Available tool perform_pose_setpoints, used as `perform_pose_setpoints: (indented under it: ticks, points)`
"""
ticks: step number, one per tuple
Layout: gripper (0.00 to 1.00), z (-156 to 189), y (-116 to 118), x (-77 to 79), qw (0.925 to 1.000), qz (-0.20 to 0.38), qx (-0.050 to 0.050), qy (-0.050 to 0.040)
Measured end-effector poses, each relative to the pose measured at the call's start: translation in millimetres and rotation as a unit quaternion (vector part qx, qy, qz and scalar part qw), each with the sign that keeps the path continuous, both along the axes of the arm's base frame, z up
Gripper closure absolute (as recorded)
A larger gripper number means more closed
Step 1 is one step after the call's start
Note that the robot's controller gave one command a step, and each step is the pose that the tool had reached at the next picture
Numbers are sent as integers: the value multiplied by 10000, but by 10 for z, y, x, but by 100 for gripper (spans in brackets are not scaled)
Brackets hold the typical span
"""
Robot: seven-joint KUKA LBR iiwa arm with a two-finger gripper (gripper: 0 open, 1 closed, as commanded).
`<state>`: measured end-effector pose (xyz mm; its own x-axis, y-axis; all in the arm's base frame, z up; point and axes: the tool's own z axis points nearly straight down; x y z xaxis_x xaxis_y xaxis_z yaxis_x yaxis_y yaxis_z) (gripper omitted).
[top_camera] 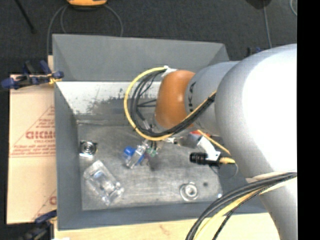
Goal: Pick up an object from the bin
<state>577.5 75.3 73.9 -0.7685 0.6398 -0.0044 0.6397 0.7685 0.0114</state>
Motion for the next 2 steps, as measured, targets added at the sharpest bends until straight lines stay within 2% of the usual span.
perform_pose_setpoints:
  ticks: [1,2]
  points:
    - [100,34,-38,36,10000,-6,-30,-63]
    - [100,902,-42,67,10000,34,-21,2]
